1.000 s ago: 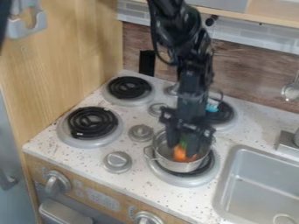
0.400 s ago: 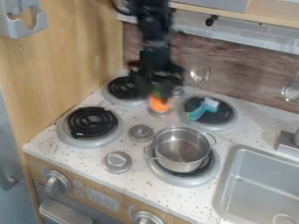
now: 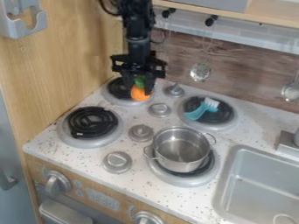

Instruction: Pick the orange object from the silver pot to the left side of the stove

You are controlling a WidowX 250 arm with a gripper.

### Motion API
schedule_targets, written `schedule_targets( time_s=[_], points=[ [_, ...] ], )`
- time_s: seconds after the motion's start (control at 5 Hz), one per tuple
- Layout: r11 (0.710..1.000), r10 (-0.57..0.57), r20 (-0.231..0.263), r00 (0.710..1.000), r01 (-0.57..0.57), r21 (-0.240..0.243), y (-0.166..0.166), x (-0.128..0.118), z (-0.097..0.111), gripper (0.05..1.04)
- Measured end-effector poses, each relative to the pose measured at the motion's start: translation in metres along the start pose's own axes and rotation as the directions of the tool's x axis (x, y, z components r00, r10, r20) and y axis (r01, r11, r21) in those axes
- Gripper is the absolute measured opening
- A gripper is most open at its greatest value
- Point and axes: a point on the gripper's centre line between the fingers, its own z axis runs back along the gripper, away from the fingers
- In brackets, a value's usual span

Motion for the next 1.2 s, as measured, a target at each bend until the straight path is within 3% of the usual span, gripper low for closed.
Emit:
schedule_targets(
  time_s=[0.2,0.8,1.0,1.2],
  points=[
    [0.999,0.022,-0.052,0.998,-0.021,0.027,0.004,0.007,-0.026,0.503],
    [0.999,0.033,-0.152,0.988,-0.029,0.031,0.002,0.019,-0.067,0.503],
    [0.999,0.032,-0.173,0.984,-0.026,0.037,0.004,0.018,-0.071,0.571],
    [0.999,0.032,-0.183,0.983,-0.028,0.026,0.002,0.016,-0.071,0.888]
  ],
)
